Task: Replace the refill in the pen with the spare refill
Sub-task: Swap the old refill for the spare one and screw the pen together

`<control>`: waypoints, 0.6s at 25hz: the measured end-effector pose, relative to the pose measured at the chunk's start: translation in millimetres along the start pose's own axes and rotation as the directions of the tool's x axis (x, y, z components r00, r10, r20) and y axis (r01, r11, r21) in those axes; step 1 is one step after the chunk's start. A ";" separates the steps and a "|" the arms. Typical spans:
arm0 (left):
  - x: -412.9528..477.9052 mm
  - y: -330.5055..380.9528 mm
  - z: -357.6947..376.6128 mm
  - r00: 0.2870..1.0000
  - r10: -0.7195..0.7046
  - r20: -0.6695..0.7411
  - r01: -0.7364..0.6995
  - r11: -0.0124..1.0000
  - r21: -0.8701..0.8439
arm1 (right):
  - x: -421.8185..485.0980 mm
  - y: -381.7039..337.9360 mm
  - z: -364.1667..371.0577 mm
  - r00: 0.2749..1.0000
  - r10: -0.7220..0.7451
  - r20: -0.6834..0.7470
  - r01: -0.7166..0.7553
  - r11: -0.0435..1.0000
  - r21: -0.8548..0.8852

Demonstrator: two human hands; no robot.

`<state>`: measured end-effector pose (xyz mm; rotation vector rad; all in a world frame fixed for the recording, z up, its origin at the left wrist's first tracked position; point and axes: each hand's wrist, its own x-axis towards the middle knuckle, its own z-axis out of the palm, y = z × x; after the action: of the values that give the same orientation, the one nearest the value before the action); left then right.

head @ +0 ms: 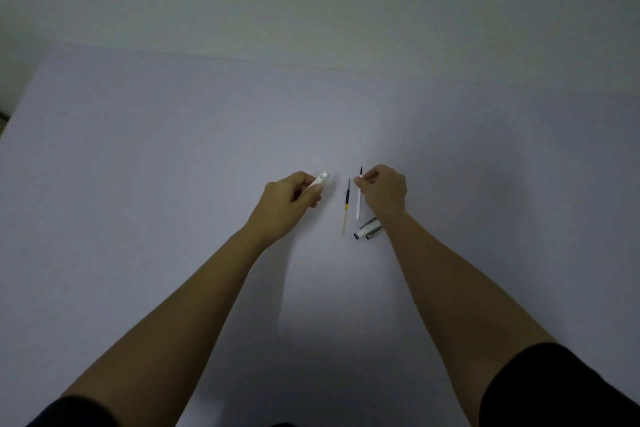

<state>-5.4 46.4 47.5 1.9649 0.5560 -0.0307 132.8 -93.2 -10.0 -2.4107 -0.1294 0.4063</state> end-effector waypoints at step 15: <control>-6.6 -1.6 -9.9 0.999 -0.009 -0.038 0.009 1.000 -0.015 | -17.6 -27.5 19.3 0.986 -0.106 0.128 0.144 0.931 -0.336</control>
<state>-14.1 53.1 52.4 1.9520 0.5884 0.0052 110.3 -63.9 -1.7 -2.7041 -0.4333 0.4882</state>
